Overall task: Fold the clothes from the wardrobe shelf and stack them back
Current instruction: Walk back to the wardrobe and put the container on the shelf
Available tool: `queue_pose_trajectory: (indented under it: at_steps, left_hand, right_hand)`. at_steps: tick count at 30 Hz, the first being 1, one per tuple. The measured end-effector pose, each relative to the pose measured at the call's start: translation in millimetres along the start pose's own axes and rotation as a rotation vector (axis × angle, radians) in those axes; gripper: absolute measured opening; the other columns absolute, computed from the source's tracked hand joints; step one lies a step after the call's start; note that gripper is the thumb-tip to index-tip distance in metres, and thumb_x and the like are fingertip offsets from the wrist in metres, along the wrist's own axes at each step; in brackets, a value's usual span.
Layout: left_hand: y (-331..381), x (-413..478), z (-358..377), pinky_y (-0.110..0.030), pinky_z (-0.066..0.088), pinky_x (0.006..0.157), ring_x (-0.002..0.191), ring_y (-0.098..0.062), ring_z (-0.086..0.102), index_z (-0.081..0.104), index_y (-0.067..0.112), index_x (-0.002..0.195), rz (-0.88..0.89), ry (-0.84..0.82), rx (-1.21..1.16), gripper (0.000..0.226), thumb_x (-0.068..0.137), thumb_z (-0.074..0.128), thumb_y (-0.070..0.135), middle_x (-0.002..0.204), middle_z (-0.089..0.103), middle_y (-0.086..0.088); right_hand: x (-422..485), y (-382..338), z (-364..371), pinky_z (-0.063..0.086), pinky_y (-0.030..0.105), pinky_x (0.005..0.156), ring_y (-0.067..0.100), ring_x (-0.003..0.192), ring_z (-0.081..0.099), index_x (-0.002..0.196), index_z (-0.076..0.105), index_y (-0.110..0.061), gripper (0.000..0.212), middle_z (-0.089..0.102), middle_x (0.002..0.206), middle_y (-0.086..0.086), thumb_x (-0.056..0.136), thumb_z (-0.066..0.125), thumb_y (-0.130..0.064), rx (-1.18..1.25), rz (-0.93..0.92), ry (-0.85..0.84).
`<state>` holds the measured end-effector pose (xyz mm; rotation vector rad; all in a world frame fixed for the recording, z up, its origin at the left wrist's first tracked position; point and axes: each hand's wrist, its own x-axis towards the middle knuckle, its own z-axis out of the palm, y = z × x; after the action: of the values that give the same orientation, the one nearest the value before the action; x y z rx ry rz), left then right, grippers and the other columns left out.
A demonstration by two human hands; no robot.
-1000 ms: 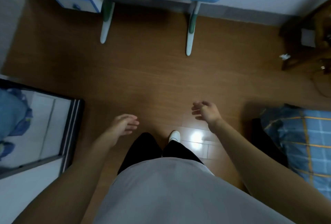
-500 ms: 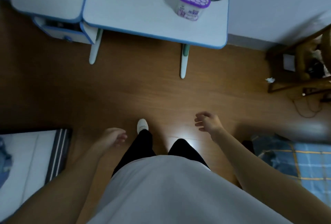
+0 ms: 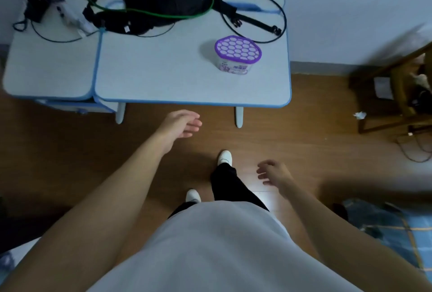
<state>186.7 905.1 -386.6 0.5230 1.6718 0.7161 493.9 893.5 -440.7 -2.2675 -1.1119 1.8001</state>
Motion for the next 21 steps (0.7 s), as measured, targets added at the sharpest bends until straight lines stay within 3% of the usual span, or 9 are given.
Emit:
queue_pose_trajectory:
  at_steps: [4, 8, 11, 13, 15, 18, 21]
  left_hand:
    - [10, 30, 4, -0.038, 0.053, 0.089, 0.091, -0.02, 0.07, 0.069, 0.011, 0.11, -0.089, 0.046, 0.043, 0.024, 0.102, 0.047, 0.015, 0.105, 0.076, -0.009]
    - [13, 52, 6, -0.034, 0.051, 0.081, 0.084, -0.018, 0.068, 0.069, 0.012, 0.106, -0.185, 0.084, 0.088, 0.024, 0.101, 0.046, 0.013, 0.102, 0.076, -0.009]
    - [16, 61, 5, -0.026, 0.048, 0.069, 0.078, -0.016, 0.066, 0.069, 0.01, 0.107, -0.25, 0.094, 0.144, 0.023, 0.1, 0.047, 0.012, 0.1, 0.076, -0.009]
    - [18, 68, 4, -0.025, 0.045, 0.064, 0.075, -0.016, 0.065, 0.069, 0.009, 0.107, -0.286, 0.091, 0.177, 0.023, 0.1, 0.047, 0.011, 0.097, 0.075, -0.009]
    - [22, 77, 1, -0.025, 0.043, 0.063, 0.074, -0.017, 0.063, 0.068, 0.009, 0.105, -0.316, 0.09, 0.195, 0.022, 0.099, 0.047, 0.01, 0.093, 0.074, -0.007]
    - [32, 95, -5, -0.025, 0.042, 0.064, 0.074, -0.016, 0.063, 0.069, 0.013, 0.1, -0.313, 0.078, 0.22, 0.02, 0.099, 0.048, 0.012, 0.089, 0.073, -0.005]
    - [52, 118, -12, -0.026, 0.045, 0.066, 0.078, -0.016, 0.064, 0.068, 0.013, 0.102, -0.272, 0.065, 0.207, 0.019, 0.101, 0.049, 0.016, 0.094, 0.074, -0.005]
  right_hand:
    - [39, -86, -13, 0.049, 0.029, 0.061, 0.018, 0.07, 0.063, 0.094, 0.065, -0.013, 0.016, 0.068, 0.091, 0.011, 0.097, 0.05, -0.008, 0.106, -0.146, -0.011]
    - [69, -174, -31, 0.049, 0.019, 0.059, 0.016, 0.079, 0.063, 0.108, 0.063, -0.012, 0.016, 0.067, 0.105, 0.01, 0.095, 0.054, -0.008, 0.161, -0.372, 0.107]
    - [88, -234, -41, 0.05, 0.022, 0.083, 0.017, 0.11, 0.058, 0.131, 0.053, -0.014, 0.039, 0.057, 0.131, 0.005, 0.094, 0.063, -0.019, 0.06, -0.556, 0.242]
    - [102, -266, -43, 0.046, 0.033, 0.103, 0.021, 0.129, 0.048, 0.143, 0.041, -0.015, 0.06, 0.045, 0.145, 0.007, 0.092, 0.069, -0.029, -0.069, -0.634, 0.242]
    - [117, -292, -41, 0.039, 0.04, 0.109, 0.026, 0.139, 0.039, 0.152, 0.029, -0.015, 0.082, 0.035, 0.154, 0.009, 0.087, 0.075, -0.035, -0.257, -0.658, 0.166]
    - [136, -314, -30, 0.041, 0.049, 0.105, 0.03, 0.137, 0.04, 0.155, 0.018, -0.02, 0.105, 0.035, 0.153, 0.009, 0.076, 0.082, -0.045, -0.599, -0.648, 0.047]
    - [149, -315, -14, 0.047, 0.046, 0.088, 0.035, 0.128, 0.044, 0.149, 0.024, -0.025, 0.102, 0.04, 0.142, 0.01, 0.069, 0.084, -0.049, -0.81, -0.665, 0.066]
